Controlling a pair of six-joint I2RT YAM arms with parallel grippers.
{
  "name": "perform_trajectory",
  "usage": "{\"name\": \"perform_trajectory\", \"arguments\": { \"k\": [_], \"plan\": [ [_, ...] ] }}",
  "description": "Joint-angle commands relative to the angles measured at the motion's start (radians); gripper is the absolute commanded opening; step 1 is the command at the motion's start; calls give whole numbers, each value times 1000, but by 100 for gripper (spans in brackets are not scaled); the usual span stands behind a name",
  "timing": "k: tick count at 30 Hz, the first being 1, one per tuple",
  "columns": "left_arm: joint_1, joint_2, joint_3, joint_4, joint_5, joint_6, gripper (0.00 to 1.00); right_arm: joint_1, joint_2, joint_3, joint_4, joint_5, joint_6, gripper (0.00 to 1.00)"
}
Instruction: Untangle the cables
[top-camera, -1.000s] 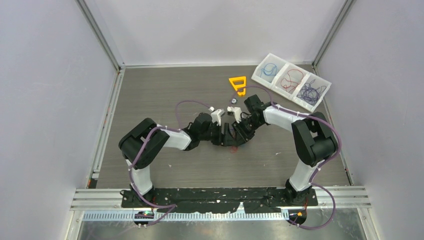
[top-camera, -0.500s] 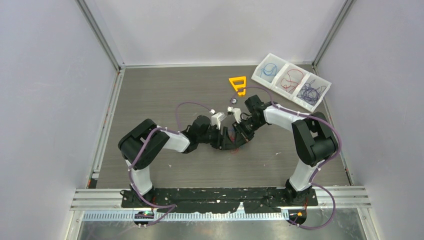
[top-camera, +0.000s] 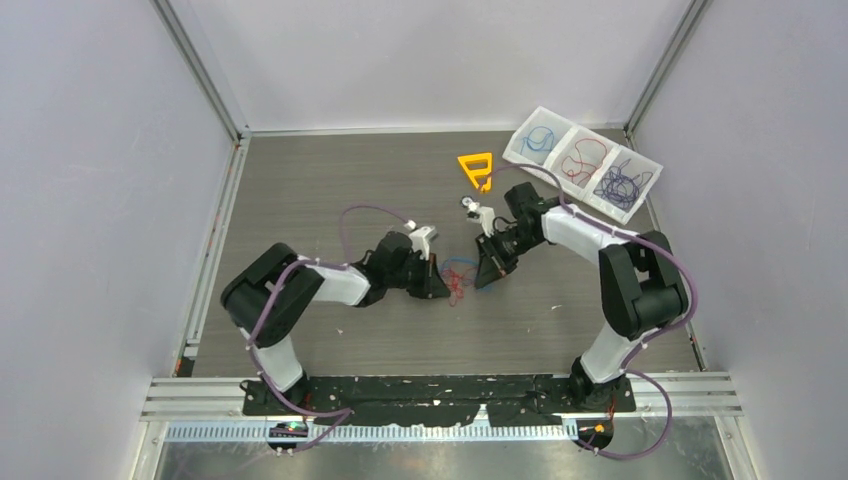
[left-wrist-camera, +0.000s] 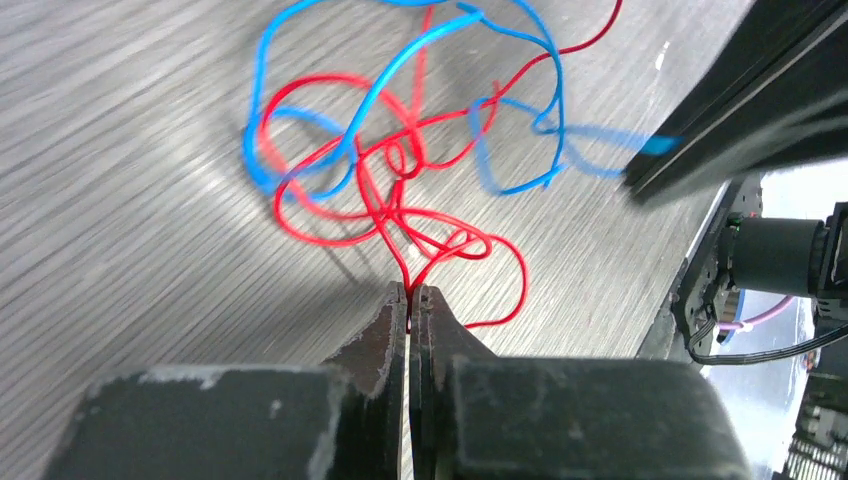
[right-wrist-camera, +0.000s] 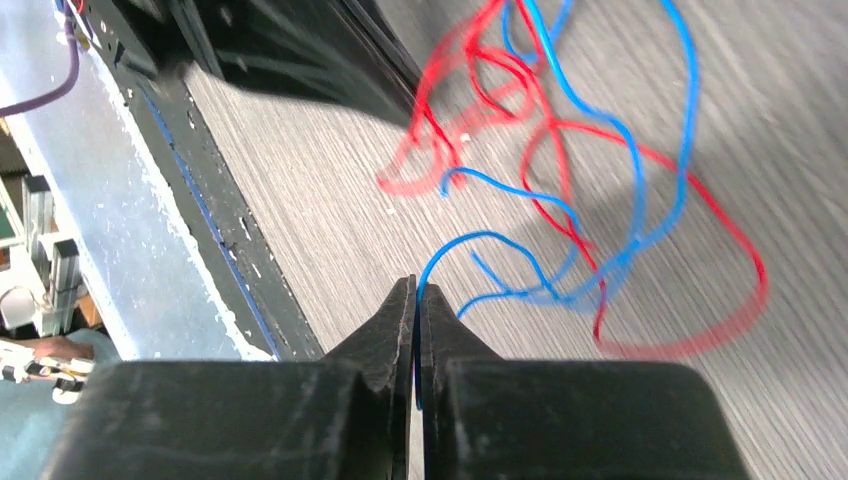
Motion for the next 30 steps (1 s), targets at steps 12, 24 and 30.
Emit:
{"name": "perform_trajectory", "arguments": {
  "k": [12, 24, 30],
  "plan": [
    [394, -373, -137, -572, -26, 212, 0, -318, -314, 240, -183, 33, -128, 6],
    [442, -396, -115, -579, 27, 230, 0, -426, -333, 547, -106, 41, -17, 5],
    [395, -365, -51, -565, 41, 256, 0, -444, -256, 663, 40, 163, 97, 6]
  ]
}}
